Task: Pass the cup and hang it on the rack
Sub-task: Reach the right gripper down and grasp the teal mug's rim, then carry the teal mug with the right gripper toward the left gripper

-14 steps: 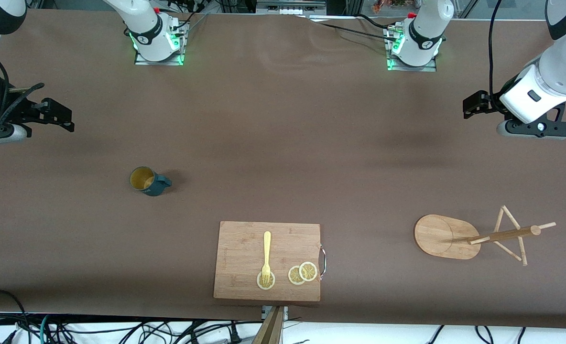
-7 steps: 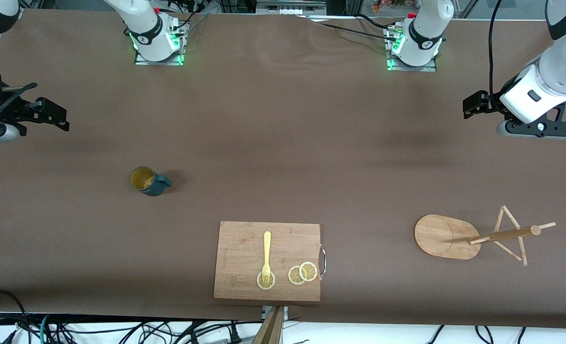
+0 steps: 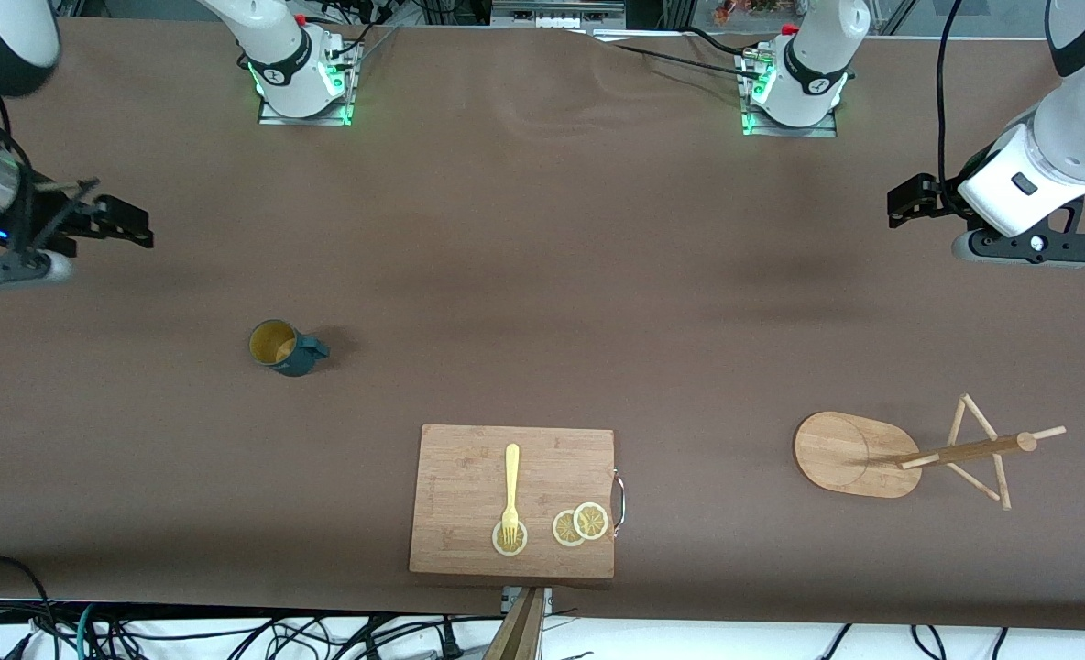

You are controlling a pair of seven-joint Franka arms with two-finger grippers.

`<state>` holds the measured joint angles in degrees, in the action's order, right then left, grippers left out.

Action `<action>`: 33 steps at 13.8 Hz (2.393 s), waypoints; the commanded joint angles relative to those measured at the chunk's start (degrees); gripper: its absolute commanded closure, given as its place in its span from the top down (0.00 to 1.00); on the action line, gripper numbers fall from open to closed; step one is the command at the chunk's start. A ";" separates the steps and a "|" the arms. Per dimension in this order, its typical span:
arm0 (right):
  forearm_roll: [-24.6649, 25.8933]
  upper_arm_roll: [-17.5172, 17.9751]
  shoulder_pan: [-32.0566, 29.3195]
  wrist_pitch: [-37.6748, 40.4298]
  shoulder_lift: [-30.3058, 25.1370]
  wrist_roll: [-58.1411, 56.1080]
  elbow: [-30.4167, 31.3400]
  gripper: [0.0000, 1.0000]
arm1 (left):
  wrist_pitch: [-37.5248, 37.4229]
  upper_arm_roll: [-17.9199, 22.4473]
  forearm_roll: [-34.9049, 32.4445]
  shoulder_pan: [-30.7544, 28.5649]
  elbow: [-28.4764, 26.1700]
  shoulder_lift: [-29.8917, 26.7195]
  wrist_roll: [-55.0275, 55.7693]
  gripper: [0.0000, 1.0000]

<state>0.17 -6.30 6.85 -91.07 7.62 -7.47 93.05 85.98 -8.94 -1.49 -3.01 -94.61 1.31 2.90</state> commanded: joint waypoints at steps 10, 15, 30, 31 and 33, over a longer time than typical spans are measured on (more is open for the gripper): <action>-1.66 0.32 0.09 -29.08 17.33 0.43 9.78 0.97 | -0.38 -0.20 -1.59 -0.25 1.01 0.45 -0.88 1.00; -3.50 0.50 0.01 -29.96 19.54 0.52 10.92 0.97 | -0.38 -0.20 -1.59 -0.33 1.01 0.45 -0.88 1.00; -7.46 1.47 2.63 -30.75 21.82 1.05 9.61 0.01 | -0.38 -0.20 -1.59 -0.51 1.01 0.45 -0.88 1.00; -7.46 1.55 3.51 -30.58 21.82 1.05 8.65 0.01 | -0.38 -0.20 -1.59 -0.51 1.01 0.45 -0.97 1.00; -8.51 2.69 6.32 -30.23 21.82 4.27 6.19 0.01 | -0.38 -0.20 -1.59 -0.51 1.01 0.45 -0.88 1.00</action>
<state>-6.98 -4.27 10.73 -122.16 30.16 -6.23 101.24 85.98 -8.90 -1.49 -3.25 -94.61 1.34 2.90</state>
